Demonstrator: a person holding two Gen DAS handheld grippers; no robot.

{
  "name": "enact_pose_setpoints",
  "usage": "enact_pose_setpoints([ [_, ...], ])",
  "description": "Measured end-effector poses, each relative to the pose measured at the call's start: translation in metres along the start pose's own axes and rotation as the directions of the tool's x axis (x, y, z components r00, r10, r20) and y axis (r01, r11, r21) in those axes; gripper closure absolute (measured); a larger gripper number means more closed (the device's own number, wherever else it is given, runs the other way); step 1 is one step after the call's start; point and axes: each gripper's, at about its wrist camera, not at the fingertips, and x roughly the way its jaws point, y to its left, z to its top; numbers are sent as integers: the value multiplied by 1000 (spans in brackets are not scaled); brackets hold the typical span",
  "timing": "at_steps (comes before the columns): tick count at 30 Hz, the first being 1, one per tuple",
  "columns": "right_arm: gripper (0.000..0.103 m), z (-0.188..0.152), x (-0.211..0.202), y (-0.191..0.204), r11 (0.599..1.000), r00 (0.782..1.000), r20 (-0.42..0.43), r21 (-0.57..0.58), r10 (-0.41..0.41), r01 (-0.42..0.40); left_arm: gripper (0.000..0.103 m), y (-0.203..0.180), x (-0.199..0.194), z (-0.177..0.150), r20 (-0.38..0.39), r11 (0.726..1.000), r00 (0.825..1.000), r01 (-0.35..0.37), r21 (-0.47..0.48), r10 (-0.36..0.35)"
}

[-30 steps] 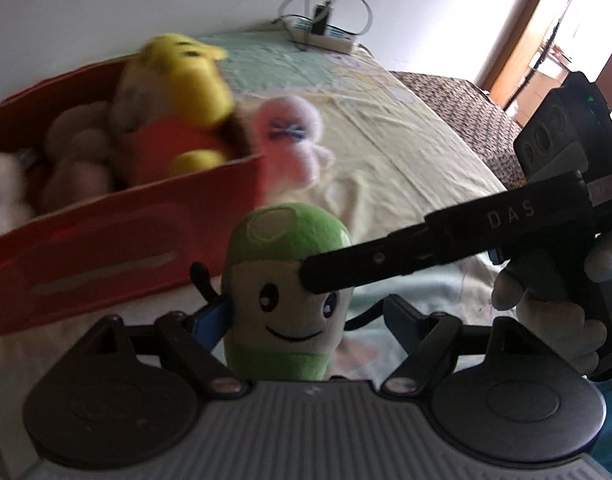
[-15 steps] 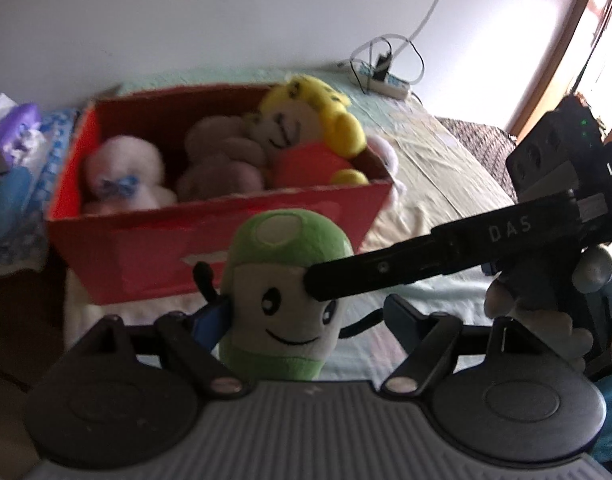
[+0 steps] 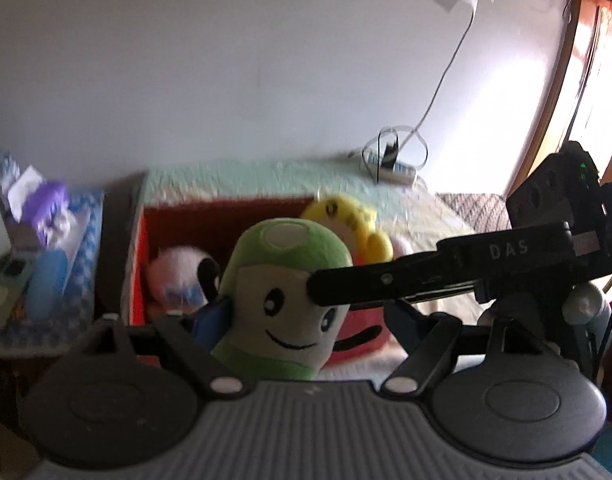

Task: Organize objects
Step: 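Lift the green-and-white plush with the right gripper and carry it over the box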

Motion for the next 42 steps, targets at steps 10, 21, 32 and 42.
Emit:
enact_pose_setpoints([
  [10, 45, 31, 8, -3, 989, 990, 116, -113, -78, 91, 23, 7, 28, 33, 98, 999, 995, 28, -27, -25],
  [21, 46, 43, 43, -41, 981, 983, 91, -97, -160, 168, 23, 21, 83, 21, 19, 998, 1000, -1, -66, 3],
  [32, 47, 44, 74, -58, 968, 973, 32, -101, -227, 229, 23, 49, 119, 13, -87, 990, 996, -31, -135, 20],
  [42, 47, 43, 90, -64, 956, 962, 0, -113, -274, 272, 27, 61, 139, 9, -148, 986, 987, -90, -138, 69],
])
